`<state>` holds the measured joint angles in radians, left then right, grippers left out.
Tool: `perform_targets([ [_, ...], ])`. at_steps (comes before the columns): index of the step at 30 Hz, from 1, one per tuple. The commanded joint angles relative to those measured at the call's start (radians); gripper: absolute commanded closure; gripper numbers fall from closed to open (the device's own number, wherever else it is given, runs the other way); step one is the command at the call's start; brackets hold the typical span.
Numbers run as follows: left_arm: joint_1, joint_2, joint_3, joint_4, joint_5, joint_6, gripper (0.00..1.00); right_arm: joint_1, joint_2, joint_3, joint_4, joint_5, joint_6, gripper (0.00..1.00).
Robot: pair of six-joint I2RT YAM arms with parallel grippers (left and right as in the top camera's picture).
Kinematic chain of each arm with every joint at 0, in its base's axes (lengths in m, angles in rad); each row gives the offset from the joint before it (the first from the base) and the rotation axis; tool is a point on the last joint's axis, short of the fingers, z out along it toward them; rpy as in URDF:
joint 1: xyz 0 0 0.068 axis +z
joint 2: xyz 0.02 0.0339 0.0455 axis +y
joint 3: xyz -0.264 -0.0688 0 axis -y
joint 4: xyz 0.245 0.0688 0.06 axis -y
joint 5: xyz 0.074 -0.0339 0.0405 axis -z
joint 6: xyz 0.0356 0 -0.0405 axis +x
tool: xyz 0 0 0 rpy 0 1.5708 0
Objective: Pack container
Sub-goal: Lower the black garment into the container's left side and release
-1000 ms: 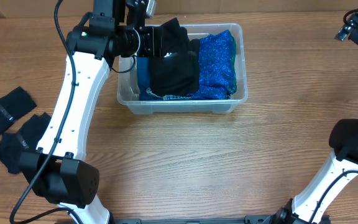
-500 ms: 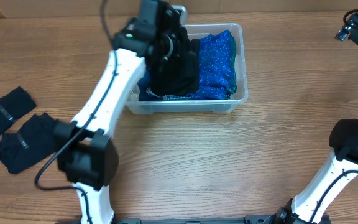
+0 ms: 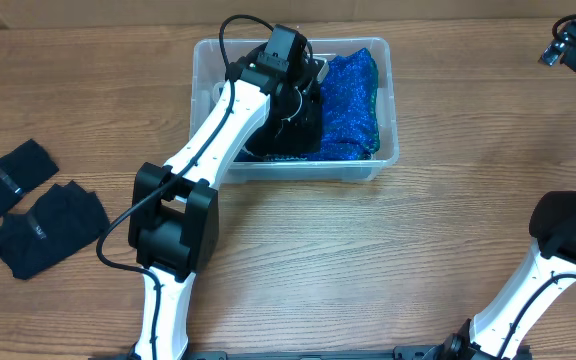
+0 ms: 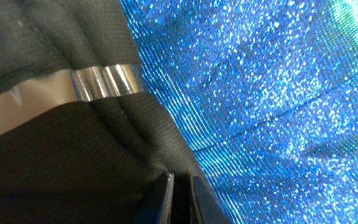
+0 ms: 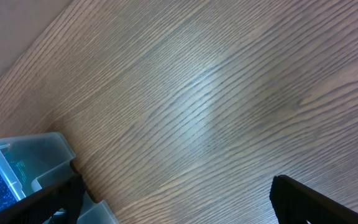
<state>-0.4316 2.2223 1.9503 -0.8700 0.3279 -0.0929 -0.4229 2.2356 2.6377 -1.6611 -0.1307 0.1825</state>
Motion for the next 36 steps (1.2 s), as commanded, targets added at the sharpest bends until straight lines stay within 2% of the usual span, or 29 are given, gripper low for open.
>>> perform_targets([
  [1,-0.006,0.032,0.148,-0.076,-0.025,0.045,0.89,0.002,-0.035,0.027,0.003,-0.001,0.001,0.0],
  [5,0.0,0.032,0.354,-0.128,-0.042,0.049,0.84,0.002,-0.035,0.027,0.003,-0.001,0.001,0.0],
  [7,0.002,0.033,0.399,-0.114,-0.137,0.049,0.81,0.002,-0.035,0.027,0.003,-0.001,0.001,0.0],
  [10,0.002,0.035,0.391,-0.072,-0.315,0.051,0.79,0.002,-0.035,0.027,0.003,-0.001,0.001,0.0],
  [13,0.01,0.05,0.383,-0.039,-0.388,0.076,0.8,0.002,-0.035,0.027,0.003,-0.001,0.001,0.0],
  [19,0.028,0.147,0.382,0.008,-0.39,0.09,0.85,0.002,-0.035,0.027,0.003,-0.001,0.001,0.0],
  [28,0.032,0.337,0.382,0.031,-0.387,0.09,0.85,0.002,-0.035,0.027,0.003,-0.001,0.001,0.0],
  [33,0.031,0.311,0.418,0.007,-0.386,0.09,0.85,0.002,-0.035,0.027,0.003,-0.001,0.001,0.0],
  [36,0.031,0.251,0.525,-0.074,-0.381,0.09,0.82,0.002,-0.035,0.027,0.003,-0.001,0.001,0.0],
])
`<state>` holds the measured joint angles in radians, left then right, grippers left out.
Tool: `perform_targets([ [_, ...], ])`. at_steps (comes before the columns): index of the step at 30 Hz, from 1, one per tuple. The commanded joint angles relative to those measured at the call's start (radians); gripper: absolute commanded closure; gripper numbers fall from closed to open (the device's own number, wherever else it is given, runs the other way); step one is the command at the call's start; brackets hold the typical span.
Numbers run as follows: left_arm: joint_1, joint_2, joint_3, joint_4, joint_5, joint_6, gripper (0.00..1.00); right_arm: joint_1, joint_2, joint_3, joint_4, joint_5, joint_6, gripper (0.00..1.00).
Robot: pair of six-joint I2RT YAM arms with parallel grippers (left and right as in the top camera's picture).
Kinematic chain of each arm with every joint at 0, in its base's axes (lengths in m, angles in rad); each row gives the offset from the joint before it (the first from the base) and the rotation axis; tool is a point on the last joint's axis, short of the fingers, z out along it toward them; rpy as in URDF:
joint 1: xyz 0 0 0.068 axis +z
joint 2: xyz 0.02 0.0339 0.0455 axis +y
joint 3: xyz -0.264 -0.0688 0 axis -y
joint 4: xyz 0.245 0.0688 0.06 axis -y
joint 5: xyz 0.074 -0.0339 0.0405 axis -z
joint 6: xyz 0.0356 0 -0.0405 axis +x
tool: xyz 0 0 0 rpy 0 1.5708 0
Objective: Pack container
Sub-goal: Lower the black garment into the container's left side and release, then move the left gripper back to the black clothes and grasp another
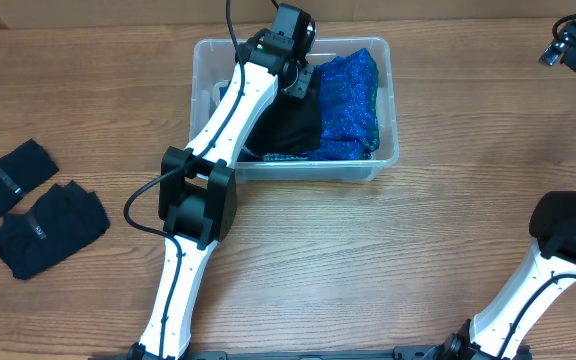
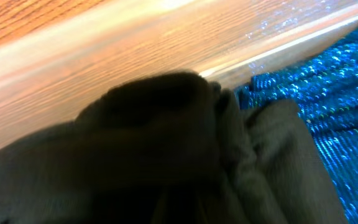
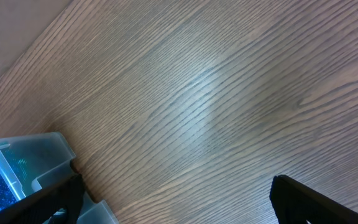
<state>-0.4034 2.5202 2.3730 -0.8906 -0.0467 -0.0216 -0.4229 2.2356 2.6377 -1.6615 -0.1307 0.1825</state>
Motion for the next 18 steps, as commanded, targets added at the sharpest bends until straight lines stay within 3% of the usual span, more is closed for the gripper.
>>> perform_targets([
  [1,0.003,-0.074,0.151,-0.098,0.0,0.018,0.81,0.002,-0.035,0.027,0.003,-0.001,0.001,0.0],
  [4,0.003,-0.154,0.239,-0.241,0.022,0.003,0.77,0.002,-0.035,0.027,0.003,-0.001,0.001,0.0],
  [8,0.037,-0.272,0.246,-0.42,0.022,-0.095,0.81,0.002,-0.035,0.027,0.003,-0.001,0.001,0.0],
  [13,0.173,-0.387,0.246,-0.627,0.058,-0.152,0.78,0.002,-0.035,0.027,0.003,-0.001,0.001,0.0],
  [18,0.339,-0.486,0.237,-0.799,0.094,-0.147,0.85,0.002,-0.035,0.027,0.003,-0.001,0.001,0.0],
])
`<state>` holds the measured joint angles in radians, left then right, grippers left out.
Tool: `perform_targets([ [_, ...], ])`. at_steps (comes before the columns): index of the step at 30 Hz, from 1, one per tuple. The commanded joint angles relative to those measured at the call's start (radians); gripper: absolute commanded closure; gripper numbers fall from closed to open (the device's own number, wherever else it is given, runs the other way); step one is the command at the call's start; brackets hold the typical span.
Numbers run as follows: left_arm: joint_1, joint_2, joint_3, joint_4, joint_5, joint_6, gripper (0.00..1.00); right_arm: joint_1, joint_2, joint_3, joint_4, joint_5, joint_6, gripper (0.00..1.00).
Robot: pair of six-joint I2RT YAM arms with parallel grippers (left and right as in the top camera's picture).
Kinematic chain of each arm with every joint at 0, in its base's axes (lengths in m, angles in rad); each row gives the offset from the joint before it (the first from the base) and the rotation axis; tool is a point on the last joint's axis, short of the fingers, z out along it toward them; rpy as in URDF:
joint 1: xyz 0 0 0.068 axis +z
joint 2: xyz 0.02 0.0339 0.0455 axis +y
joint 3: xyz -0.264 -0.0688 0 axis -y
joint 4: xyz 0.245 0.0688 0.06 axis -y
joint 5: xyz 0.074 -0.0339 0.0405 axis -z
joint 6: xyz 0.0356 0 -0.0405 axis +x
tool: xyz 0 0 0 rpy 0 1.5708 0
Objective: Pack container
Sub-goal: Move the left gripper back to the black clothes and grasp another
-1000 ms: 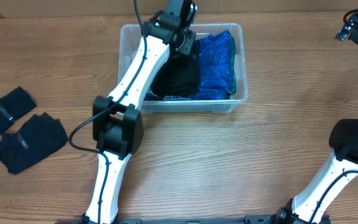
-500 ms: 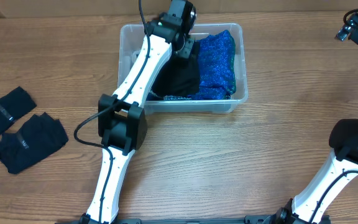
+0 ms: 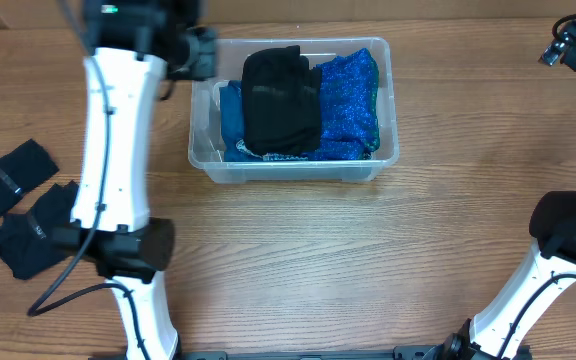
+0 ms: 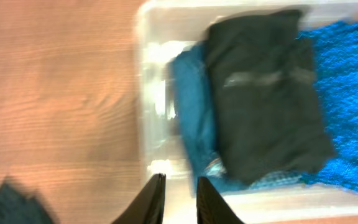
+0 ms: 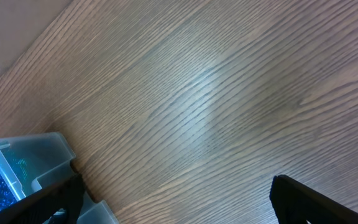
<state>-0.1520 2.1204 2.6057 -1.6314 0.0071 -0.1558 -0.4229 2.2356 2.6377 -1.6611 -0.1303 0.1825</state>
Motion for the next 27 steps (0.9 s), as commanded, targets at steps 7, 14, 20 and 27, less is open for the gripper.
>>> perform_targets([
  [7,0.222,-0.401,-0.259,-0.058,-0.104,-0.084,0.83,0.002,-0.035,0.027,0.003,-0.001,0.001,0.0],
  [14,0.409,-0.609,-0.716,0.071,-0.262,-0.197,0.76,0.002,-0.035,0.027,0.003,-0.001,0.001,0.0],
  [20,0.527,-0.608,-1.184,0.374,-0.23,-0.16,0.26,0.002,-0.035,0.027,0.003,-0.001,0.001,0.0],
  [27,0.591,-0.573,-1.453,0.656,-0.257,-0.159,0.24,0.002,-0.035,0.027,0.003,-0.001,0.001,0.0],
])
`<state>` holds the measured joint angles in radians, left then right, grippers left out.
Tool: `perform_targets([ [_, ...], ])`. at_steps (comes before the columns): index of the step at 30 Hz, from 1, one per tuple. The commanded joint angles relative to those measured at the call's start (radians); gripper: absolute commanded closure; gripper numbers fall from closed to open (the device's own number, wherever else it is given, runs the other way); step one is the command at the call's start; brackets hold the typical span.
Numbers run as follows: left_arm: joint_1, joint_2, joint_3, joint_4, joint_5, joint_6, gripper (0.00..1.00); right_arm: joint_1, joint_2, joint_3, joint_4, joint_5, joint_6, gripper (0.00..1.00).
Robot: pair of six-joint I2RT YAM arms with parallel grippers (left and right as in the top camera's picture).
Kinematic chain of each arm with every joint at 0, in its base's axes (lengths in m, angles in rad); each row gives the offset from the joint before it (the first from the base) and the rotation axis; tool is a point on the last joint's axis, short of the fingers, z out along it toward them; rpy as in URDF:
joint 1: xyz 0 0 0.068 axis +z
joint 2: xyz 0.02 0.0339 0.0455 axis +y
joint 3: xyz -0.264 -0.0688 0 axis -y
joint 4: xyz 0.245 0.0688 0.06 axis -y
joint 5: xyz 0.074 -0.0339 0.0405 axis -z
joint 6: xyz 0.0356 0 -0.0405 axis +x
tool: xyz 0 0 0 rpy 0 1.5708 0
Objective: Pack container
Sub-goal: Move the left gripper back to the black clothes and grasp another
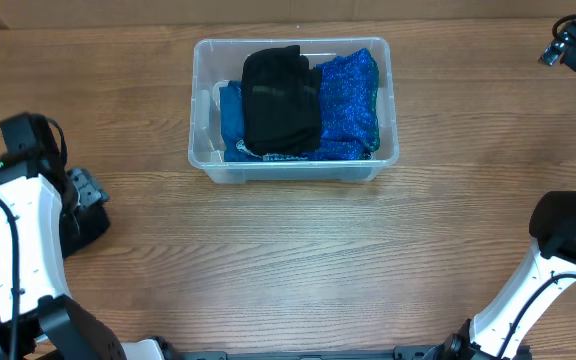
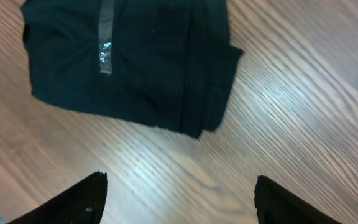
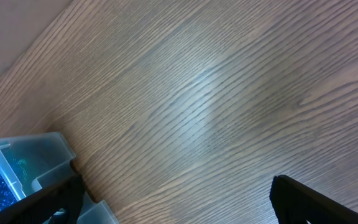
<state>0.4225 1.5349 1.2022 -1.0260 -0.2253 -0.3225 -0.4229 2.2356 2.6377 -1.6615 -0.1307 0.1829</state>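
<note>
The clear plastic container [image 1: 205, 165] stands at the table's back middle. It holds a folded black garment [image 1: 281, 100], a sparkly blue one [image 1: 350, 95] and a teal one [image 1: 230, 115]. My left gripper [image 1: 86, 190] hovers at the far left, open, above a folded black garment with a silver stripe [image 2: 129, 62] lying on the wood. In the left wrist view the gripper [image 2: 179, 199] has nothing between its fingers. In the overhead view my arm hides most of that garment [image 1: 93, 228]. My right gripper [image 1: 573, 45] is raised at the back right, open and empty.
The right wrist view shows bare wood and a corner of the container [image 3: 17, 168] at its lower left. The left arm's column [image 1: 18, 270] stands near the table's left front.
My left gripper was shut beside the container's left back corner. It is now at the far left of the table, open above the black garments. The right arm has not moved.
My left gripper was down in the container, shut on the black garment next to the sparkly blue one. Later it was still inside, near the back wall. Then it was outside, with the black garment left lying in the container. Now it hangs open over the garments at the left.
</note>
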Motion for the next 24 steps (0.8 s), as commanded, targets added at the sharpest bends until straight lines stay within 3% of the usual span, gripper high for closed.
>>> perform_targets([
  [1,0.017,0.026,-0.062,0.071,-0.043,0.008,0.25,0.002,-0.035,0.027,0.003,-0.001,0.0,0.0],
  [12,0.015,0.347,-0.066,0.169,-0.07,0.013,0.29,0.002,-0.035,0.027,0.003,-0.001,0.0,0.0],
  [22,0.015,0.366,-0.066,0.267,-0.07,0.032,0.28,0.002,-0.035,0.027,0.003,-0.001,0.001,0.0],
  [23,0.015,0.367,-0.066,0.274,-0.07,0.032,0.32,0.002,-0.035,0.027,0.003,-0.001,0.0,0.0],
  [24,0.015,0.367,-0.066,0.28,-0.069,0.031,0.45,0.002,-0.035,0.027,0.003,-0.001,0.0,0.0],
])
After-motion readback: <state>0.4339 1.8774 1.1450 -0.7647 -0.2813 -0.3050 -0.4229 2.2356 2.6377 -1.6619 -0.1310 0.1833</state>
